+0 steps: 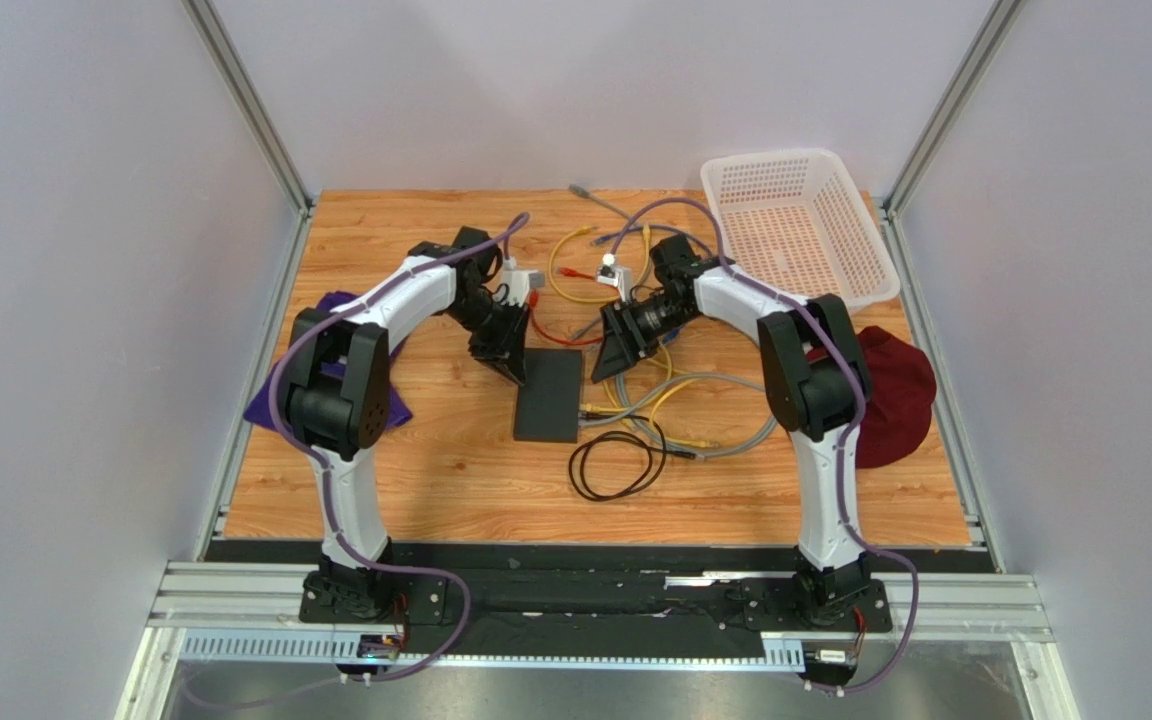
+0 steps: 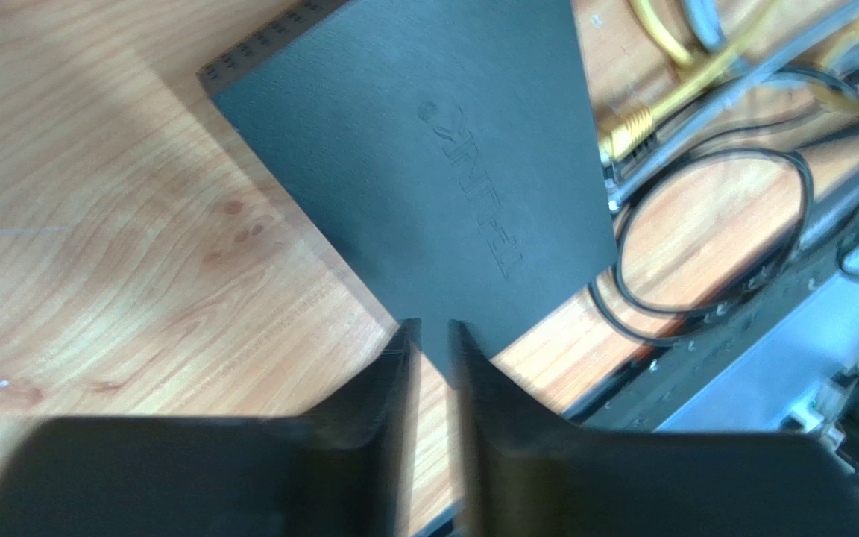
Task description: Pull the plug from the switch port
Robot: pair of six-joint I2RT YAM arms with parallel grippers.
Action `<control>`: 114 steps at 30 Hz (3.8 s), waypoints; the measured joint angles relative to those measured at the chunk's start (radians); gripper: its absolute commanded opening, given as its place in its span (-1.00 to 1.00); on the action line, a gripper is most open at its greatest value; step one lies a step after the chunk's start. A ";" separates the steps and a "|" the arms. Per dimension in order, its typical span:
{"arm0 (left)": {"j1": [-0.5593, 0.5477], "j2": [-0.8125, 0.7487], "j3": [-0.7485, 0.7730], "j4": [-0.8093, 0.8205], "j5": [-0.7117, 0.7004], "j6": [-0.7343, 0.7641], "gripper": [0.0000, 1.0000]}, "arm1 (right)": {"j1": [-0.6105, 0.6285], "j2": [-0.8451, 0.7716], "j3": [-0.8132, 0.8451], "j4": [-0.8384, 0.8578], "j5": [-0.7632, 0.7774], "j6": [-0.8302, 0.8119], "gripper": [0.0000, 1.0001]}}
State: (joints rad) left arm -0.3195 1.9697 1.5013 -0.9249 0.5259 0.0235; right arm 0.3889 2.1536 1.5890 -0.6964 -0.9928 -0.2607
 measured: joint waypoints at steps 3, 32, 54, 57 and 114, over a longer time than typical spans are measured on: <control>0.011 0.000 0.010 -0.014 0.078 0.008 -1.00 | 0.015 0.048 0.014 -0.039 0.003 -0.025 0.33; -0.005 0.130 0.018 -0.007 0.163 -0.016 -1.00 | 0.071 0.194 0.148 -0.179 -0.039 -0.062 0.03; -0.006 0.130 0.024 -0.019 0.144 -0.014 -1.00 | 0.087 0.229 0.145 -0.224 -0.068 -0.148 -0.58; -0.006 0.130 0.025 -0.019 0.142 -0.013 -1.00 | 0.085 0.242 0.166 -0.252 -0.077 -0.149 -0.68; -0.008 0.149 0.062 -0.059 0.123 0.023 -1.00 | 0.029 0.190 0.552 -0.697 0.274 -0.570 -1.00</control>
State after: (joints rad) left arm -0.3271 2.1185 1.5635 -0.9836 0.6491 0.0467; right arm 0.4175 2.3440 2.1407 -1.3937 -0.7189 -0.8310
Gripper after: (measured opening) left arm 0.007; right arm 0.142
